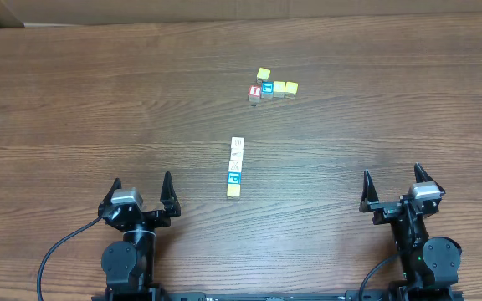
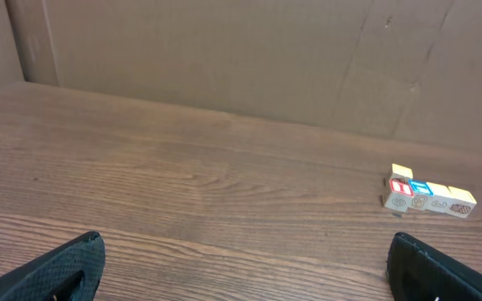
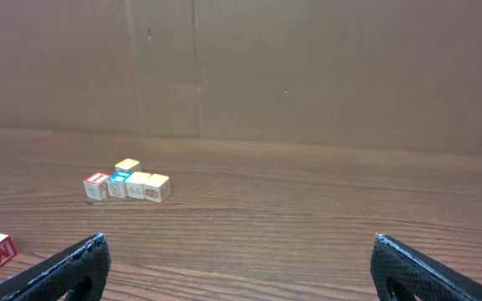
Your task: Flip 5 blocks
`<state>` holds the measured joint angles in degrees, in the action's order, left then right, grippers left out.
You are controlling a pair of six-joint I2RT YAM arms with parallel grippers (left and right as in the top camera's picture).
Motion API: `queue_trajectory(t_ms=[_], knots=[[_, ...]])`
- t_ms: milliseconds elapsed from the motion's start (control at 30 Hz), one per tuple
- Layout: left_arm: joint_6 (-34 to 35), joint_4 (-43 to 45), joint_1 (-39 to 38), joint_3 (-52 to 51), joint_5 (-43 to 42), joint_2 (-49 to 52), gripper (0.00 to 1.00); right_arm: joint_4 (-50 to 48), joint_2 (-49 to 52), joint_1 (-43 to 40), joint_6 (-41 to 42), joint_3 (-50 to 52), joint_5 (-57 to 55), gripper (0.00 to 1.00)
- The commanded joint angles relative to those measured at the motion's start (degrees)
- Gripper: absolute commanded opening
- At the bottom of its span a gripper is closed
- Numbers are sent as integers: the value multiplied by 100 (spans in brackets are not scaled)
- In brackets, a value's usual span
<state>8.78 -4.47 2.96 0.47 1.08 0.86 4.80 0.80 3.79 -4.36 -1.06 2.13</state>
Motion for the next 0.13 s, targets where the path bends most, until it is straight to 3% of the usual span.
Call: queue_trajectory(t_ms=[0, 100], knots=[[-107, 7, -35, -20, -66, -61, 100, -15, -61, -7, -17, 61, 13, 100], [-107, 7, -35, -20, -66, -61, 100, -15, -61, -7, -17, 61, 13, 100]])
